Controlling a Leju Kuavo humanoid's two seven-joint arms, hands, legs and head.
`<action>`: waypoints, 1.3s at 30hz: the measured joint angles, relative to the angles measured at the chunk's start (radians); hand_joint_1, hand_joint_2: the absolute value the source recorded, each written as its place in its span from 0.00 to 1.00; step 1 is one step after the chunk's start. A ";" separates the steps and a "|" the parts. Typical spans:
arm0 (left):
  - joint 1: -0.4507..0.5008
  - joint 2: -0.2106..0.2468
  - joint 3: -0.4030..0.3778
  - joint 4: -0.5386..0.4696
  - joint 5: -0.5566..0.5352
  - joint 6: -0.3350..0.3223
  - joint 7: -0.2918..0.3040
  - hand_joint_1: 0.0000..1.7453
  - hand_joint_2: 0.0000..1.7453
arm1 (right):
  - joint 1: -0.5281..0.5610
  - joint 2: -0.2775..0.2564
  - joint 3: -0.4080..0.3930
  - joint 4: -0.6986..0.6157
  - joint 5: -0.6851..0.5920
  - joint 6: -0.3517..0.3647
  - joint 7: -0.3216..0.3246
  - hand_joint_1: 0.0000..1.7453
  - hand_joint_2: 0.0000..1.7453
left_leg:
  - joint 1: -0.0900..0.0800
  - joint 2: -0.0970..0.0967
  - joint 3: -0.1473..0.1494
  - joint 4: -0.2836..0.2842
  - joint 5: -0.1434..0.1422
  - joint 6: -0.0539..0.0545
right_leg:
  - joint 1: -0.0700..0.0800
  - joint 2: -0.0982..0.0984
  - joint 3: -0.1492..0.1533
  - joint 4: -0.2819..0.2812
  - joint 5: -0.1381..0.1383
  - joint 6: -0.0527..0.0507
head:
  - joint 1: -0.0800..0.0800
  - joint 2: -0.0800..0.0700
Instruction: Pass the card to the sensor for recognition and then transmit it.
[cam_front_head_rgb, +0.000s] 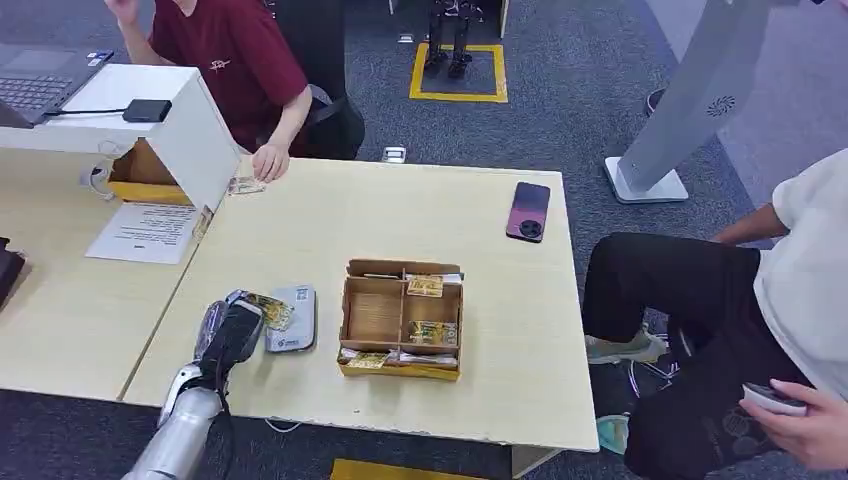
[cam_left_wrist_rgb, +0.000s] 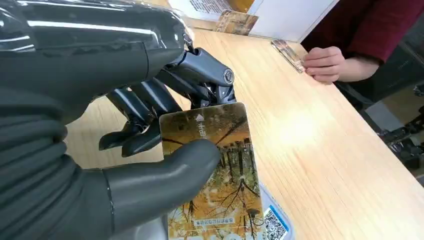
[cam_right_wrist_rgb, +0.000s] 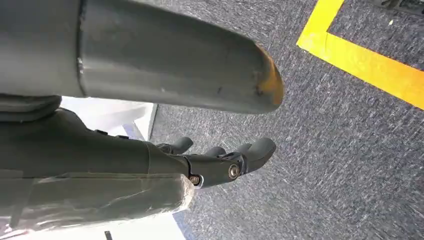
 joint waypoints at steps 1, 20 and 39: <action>0.000 0.000 -0.002 0.002 -0.007 0.007 0.001 1.00 1.00 | 0.000 0.000 0.000 0.000 0.000 0.000 0.000 0.00 0.00 | 0.000 0.000 0.000 0.000 0.000 0.000 | 0.000 0.000 0.000 0.000 0.000 0.000 | 0.000 0.000; -0.003 -0.008 -0.033 0.053 -0.274 0.280 0.093 1.00 1.00 | 0.000 0.000 0.000 0.000 0.003 -0.001 -0.002 0.00 0.00 | 0.000 0.000 0.000 0.000 0.000 0.000 | 0.000 0.000 0.000 0.000 0.000 0.000 | 0.000 0.000; -0.004 -0.007 -0.047 0.092 -0.309 0.306 0.105 1.00 1.00 | -0.001 0.001 0.000 0.000 0.003 -0.003 -0.006 0.00 0.00 | 0.000 0.000 0.000 0.000 0.000 0.000 | 0.000 0.000 0.001 0.000 0.000 0.000 | 0.000 0.000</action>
